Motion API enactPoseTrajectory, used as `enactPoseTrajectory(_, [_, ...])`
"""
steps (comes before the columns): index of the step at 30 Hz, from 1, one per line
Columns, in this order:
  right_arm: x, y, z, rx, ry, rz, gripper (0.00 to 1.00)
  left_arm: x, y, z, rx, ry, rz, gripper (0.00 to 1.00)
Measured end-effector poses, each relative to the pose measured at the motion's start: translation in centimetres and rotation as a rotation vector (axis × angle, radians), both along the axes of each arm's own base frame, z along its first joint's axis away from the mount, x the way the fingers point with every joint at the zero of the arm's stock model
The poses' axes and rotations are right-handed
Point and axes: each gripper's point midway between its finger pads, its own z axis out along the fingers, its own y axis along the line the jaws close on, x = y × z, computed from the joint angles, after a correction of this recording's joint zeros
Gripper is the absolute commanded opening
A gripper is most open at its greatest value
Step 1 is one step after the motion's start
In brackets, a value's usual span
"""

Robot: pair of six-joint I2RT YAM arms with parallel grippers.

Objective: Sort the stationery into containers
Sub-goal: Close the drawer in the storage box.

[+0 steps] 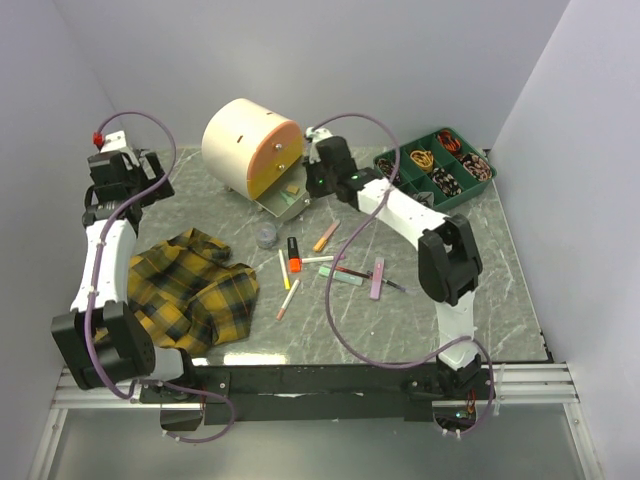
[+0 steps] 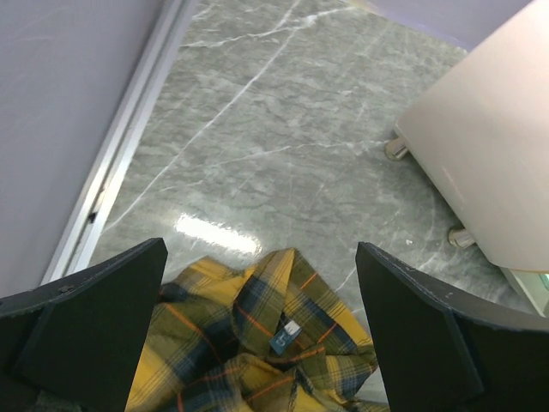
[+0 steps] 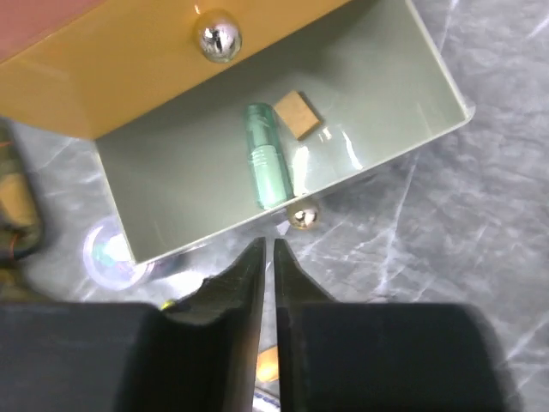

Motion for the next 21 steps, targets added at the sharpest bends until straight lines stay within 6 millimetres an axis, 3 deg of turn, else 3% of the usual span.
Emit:
enactPoseTrajectory(5, [-0.4, -1.1, -0.2, 0.117, 0.11, 0.069, 0.0, 3.2, -0.2, -0.3, -0.029, -0.004, -0.05, 0.97])
enactPoseTrajectory(7, [-0.8, -1.3, -0.8, 0.128, 0.143, 0.086, 0.0, 4.8, -0.4, -0.2, -0.046, -0.019, -0.074, 0.9])
enactPoseTrajectory(11, [-2.1, -0.6, -2.2, 0.135, 0.205, 0.127, 0.0, 8.6, -1.4, 0.4, -0.111, -0.072, -0.16, 0.61])
enactPoseTrajectory(12, [-2.2, -0.6, -2.5, 0.133, 0.211, 0.128, 0.0, 9.7, -1.8, 0.5, -0.137, -0.085, -0.189, 0.38])
enactPoseTrajectory(13, [-2.3, -0.4, -2.9, 0.13, 0.221, 0.132, 0.0, 10.8, -2.3, 0.6, -0.166, -0.099, -0.217, 0.32])
enactPoseTrajectory(18, [-2.5, -0.3, -4.5, 0.116, 0.252, 0.133, 0.0, 14.6, -4.5, -0.5, -0.35, -0.141, -0.31, 0.01])
enactPoseTrajectory(21, [-2.2, -0.2, -5.3, 0.111, 0.263, 0.127, 0.0, 15.5, -5.4, -2.4, -0.442, -0.125, -0.326, 0.01])
